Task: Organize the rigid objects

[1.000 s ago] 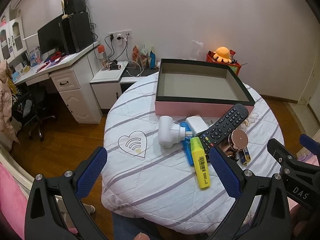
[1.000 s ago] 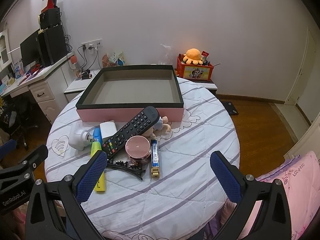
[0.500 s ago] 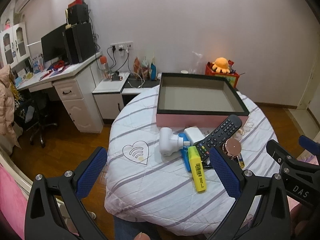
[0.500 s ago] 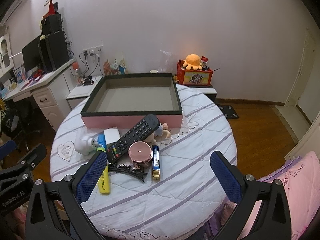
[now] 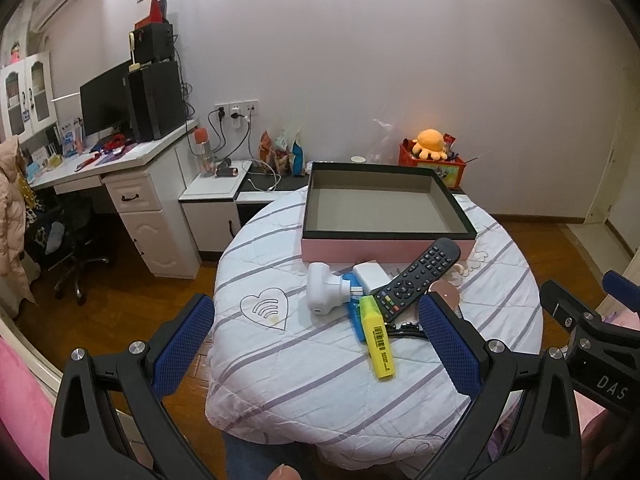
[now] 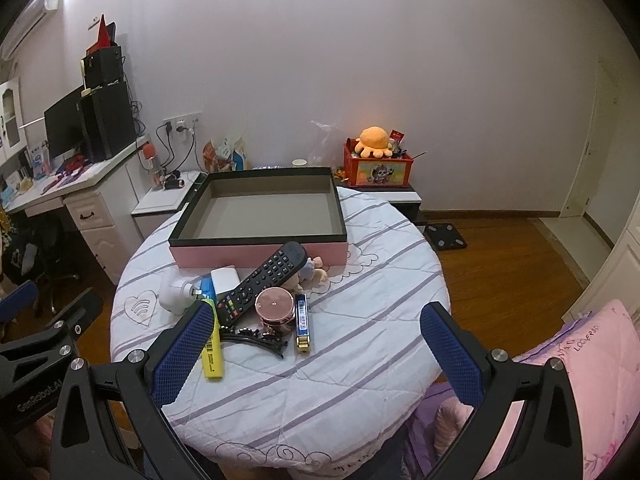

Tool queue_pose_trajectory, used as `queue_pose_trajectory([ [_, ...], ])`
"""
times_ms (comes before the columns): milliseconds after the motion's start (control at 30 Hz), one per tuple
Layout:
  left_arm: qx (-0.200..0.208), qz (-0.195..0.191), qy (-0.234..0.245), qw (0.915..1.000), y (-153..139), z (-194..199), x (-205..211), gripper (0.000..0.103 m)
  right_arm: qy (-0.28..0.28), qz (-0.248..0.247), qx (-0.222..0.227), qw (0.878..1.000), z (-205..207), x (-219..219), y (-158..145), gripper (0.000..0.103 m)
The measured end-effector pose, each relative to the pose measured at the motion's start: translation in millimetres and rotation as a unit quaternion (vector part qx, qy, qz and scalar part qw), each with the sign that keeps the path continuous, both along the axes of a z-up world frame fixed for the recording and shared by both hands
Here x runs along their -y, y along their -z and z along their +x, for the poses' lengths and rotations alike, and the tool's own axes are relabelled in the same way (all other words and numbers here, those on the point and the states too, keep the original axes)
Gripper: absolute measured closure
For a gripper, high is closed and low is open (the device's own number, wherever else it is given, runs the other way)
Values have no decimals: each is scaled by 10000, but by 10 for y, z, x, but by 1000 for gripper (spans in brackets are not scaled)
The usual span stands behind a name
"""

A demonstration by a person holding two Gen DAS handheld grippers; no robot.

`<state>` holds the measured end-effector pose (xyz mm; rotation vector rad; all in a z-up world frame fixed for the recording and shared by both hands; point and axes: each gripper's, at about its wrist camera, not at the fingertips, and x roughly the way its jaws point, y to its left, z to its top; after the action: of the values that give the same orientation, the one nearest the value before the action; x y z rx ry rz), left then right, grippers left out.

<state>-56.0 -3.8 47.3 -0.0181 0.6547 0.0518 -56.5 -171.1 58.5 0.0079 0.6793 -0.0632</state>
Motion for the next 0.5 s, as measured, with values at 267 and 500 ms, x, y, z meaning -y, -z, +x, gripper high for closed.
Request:
queue_pose_trajectory([
  [267, 0, -13, 7, 10000, -1, -20, 1, 0, 36, -19, 45, 10000, -45, -3, -29, 0],
  [500, -109, -57, -37, 9999, 53, 7, -41, 0, -19, -20, 2, 10000, -13, -31, -9, 0],
])
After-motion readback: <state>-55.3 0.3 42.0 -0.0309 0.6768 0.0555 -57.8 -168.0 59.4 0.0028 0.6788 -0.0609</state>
